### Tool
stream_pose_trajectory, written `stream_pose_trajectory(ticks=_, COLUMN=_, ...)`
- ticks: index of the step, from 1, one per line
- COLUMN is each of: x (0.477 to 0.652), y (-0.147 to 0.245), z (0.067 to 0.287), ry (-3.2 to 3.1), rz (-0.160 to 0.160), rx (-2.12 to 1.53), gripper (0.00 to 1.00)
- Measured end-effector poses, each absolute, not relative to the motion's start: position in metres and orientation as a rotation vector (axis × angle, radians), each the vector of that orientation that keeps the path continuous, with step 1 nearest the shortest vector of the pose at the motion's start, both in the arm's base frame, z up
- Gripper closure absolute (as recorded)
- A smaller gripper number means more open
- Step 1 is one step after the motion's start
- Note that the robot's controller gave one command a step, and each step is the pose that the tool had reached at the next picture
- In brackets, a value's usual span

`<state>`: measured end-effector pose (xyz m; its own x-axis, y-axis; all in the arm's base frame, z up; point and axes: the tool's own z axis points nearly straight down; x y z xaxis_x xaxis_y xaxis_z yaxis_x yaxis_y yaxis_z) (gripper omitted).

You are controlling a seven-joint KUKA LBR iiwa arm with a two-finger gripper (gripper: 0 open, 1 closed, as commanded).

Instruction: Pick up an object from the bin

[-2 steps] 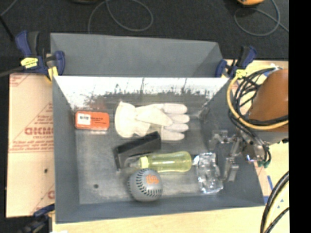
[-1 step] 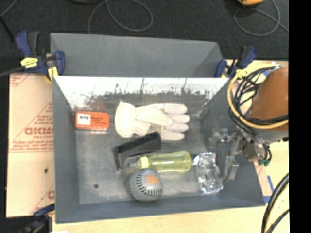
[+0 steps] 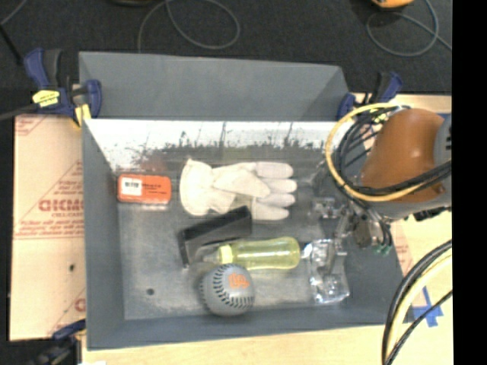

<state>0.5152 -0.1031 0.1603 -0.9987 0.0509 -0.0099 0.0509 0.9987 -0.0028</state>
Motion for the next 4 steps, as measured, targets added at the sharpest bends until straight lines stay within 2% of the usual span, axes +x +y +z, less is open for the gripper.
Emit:
stream_pose_trajectory(ticks=1, x=0.535, y=-0.098, z=0.113, ry=3.136, rz=-0.002, rx=0.057, gripper=0.00)
stream_pose_trajectory(ticks=2, x=0.535, y=-0.101, z=0.081, ry=3.127, rz=-0.003, rx=0.153, gripper=0.00)
stream_pose_trajectory(ticks=3, x=0.539, y=-0.067, z=0.071, ry=3.134, rz=-0.004, rx=0.050, gripper=1.00)
stream_pose_trajectory(ticks=4, x=0.539, y=-0.068, z=0.071, ry=3.134, rz=-0.005, rx=0.048, gripper=1.00)
